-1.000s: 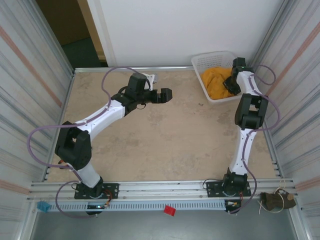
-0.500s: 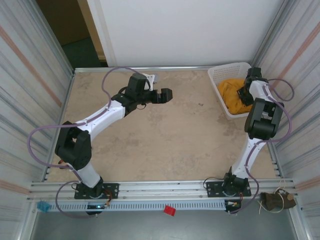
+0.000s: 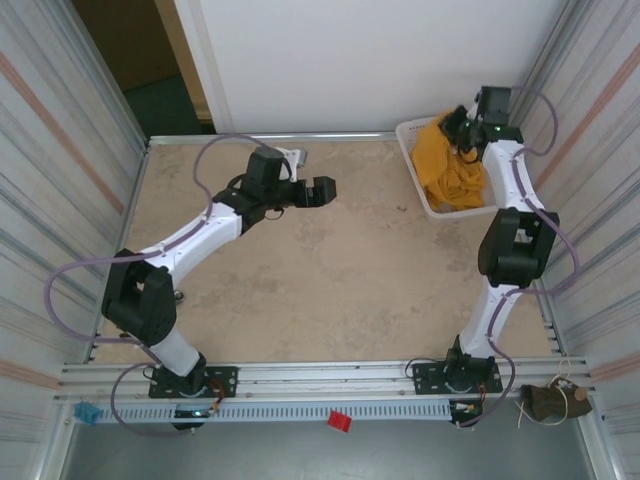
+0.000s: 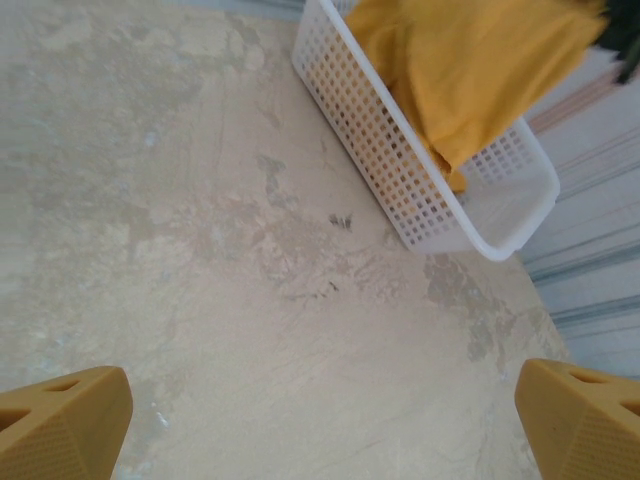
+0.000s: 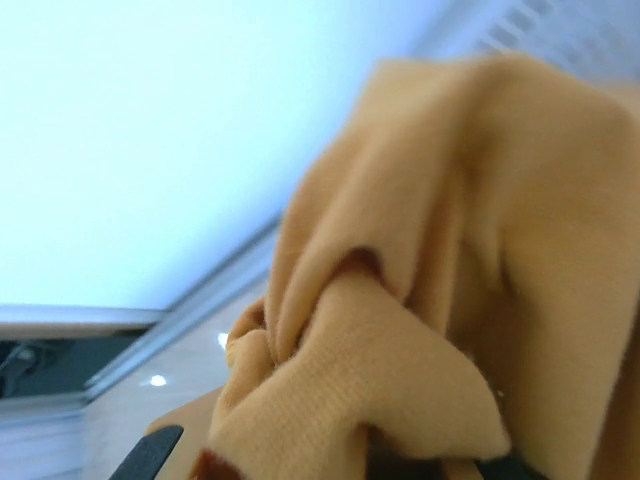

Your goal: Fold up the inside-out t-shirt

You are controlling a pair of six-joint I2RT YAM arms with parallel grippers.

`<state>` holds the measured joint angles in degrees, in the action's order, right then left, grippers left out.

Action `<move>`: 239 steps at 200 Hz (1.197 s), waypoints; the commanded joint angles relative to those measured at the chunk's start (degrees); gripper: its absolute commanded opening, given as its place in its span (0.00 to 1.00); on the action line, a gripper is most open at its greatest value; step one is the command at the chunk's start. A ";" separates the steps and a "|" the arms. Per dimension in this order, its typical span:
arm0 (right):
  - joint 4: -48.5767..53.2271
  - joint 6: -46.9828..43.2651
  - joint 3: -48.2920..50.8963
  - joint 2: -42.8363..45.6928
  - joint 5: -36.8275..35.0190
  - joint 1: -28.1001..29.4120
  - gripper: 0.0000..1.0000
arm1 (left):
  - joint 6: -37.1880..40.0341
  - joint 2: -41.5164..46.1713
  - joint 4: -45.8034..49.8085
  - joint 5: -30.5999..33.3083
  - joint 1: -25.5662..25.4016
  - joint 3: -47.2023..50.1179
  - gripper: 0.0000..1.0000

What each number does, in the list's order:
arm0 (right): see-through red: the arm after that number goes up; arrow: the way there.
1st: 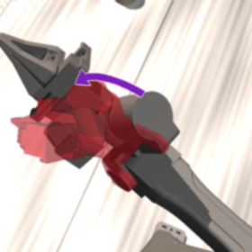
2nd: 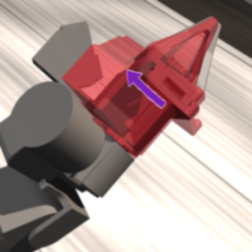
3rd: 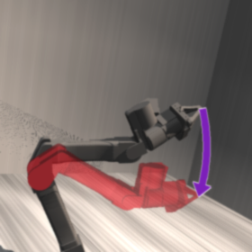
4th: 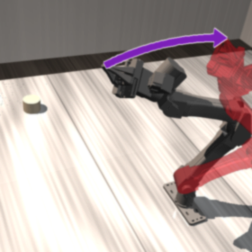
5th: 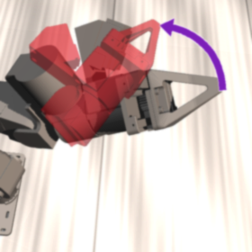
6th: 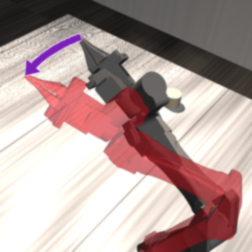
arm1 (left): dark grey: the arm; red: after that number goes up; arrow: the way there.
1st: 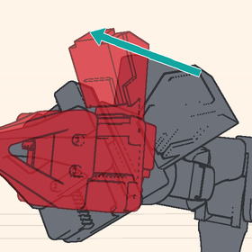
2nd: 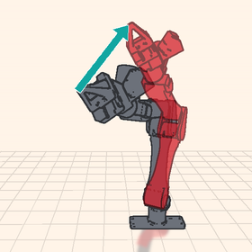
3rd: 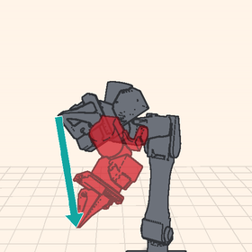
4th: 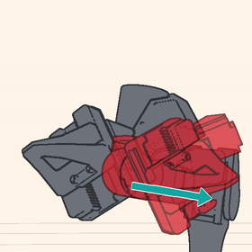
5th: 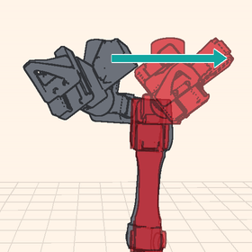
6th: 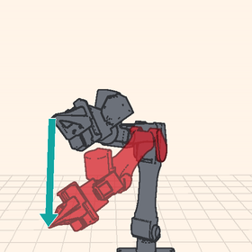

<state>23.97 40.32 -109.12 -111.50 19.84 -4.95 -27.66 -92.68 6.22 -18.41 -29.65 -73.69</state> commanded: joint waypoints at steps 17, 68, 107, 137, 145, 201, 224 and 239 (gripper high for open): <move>-1.50 -3.97 -10.09 14.96 5.65 4.54 0.00 | 2.61 6.14 3.58 -0.29 2.53 -2.77 0.99; -2.30 1.02 -15.18 19.77 8.17 12.82 0.00 | -3.39 15.84 1.43 -1.83 3.28 -2.25 0.99; -2.19 0.64 -14.52 18.09 5.63 21.39 0.00 | -7.79 22.81 -2.48 -3.30 3.28 0.78 0.99; -4.26 -0.64 -7.10 15.63 2.89 27.47 0.00 | -10.07 27.25 -4.94 -3.86 3.28 6.26 0.99; -5.20 -0.26 -5.09 14.96 2.61 28.48 0.00 | -10.08 28.27 -5.07 -4.00 3.28 7.83 0.99; -10.55 3.24 5.75 13.50 2.70 33.28 0.00 | -9.29 30.02 -8.47 -2.39 3.37 18.09 0.97; -12.73 4.59 10.15 14.27 2.58 34.12 0.00 | -7.40 29.86 -11.15 2.30 3.37 23.37 0.95; -14.09 5.42 12.33 14.75 2.80 34.31 0.00 | -7.18 28.70 -14.06 3.83 3.46 25.72 0.97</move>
<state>16.56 43.35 -99.00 -100.27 23.03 28.93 -35.97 -63.40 -2.00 -18.85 -26.61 -51.16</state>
